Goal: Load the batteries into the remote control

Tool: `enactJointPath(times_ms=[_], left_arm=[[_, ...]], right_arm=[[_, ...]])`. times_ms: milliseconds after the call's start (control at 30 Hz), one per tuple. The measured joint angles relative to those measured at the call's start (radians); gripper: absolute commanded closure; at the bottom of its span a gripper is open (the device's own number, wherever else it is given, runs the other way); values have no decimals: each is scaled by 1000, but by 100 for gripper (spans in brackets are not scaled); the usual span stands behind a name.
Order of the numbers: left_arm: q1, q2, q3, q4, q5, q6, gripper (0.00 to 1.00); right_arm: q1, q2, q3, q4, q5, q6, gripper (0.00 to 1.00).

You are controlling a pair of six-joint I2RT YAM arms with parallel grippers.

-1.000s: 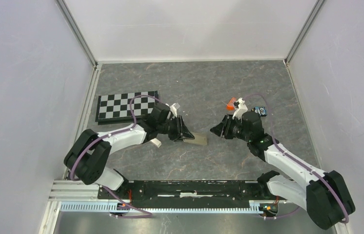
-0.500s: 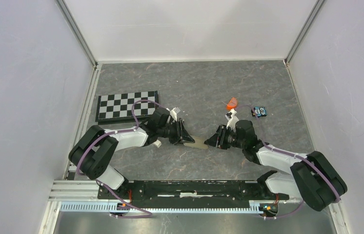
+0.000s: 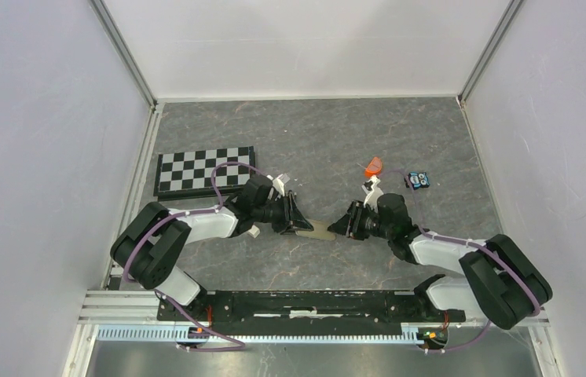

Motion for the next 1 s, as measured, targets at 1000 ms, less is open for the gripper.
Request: enactJointPath(times_ms=[1000], left_arm=[[-2,15,-3,-2,42,-13,98]], right_arm=[[4,164,-180,510,-23,278,60]])
